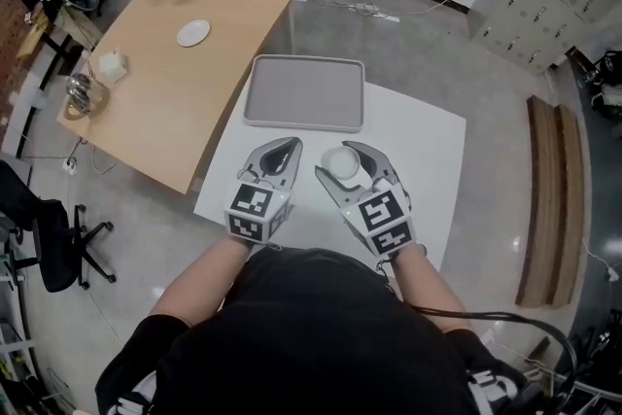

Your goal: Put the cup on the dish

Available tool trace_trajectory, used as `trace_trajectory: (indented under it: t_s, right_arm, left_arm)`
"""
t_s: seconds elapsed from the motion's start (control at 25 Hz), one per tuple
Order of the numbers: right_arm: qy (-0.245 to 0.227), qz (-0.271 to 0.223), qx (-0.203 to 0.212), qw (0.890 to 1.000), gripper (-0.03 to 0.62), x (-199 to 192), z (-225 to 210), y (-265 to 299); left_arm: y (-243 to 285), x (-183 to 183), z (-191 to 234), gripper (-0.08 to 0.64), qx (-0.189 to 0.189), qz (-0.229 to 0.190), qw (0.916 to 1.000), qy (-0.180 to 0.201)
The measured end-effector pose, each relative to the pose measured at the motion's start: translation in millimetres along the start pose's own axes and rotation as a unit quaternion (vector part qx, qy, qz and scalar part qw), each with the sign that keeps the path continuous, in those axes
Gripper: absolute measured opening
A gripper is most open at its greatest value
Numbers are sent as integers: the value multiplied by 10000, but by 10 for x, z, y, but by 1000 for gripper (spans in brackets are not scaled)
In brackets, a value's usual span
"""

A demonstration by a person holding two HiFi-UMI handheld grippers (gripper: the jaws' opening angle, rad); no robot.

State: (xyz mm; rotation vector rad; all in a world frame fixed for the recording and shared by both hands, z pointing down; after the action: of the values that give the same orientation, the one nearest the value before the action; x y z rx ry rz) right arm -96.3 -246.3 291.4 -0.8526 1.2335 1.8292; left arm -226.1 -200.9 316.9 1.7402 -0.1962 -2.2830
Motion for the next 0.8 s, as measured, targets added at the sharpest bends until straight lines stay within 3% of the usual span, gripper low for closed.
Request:
trace_trajectory:
  t_s: [0.44,0.8]
  right_arm:
    - [115,27,-153,9998,252,183,-268,587]
    - [269,289,-192,9990,252,119,-565,1208]
  left_arm:
    - [280,126,573,9,-178,2,9993,-325]
    - [617,202,1156,9,-46,14,9992,-393]
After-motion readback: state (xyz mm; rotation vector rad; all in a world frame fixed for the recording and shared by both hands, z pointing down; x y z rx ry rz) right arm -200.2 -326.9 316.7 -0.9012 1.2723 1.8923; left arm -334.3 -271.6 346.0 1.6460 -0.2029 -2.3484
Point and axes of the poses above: the fingertips, and each gripper's own axes: y forward along the fingers, z to its left, x out of its top, the point moved 7 cm from there along -y, backward along the fingers, and after that the axes turned 14 degrees about -y, right-handed, at the moved point
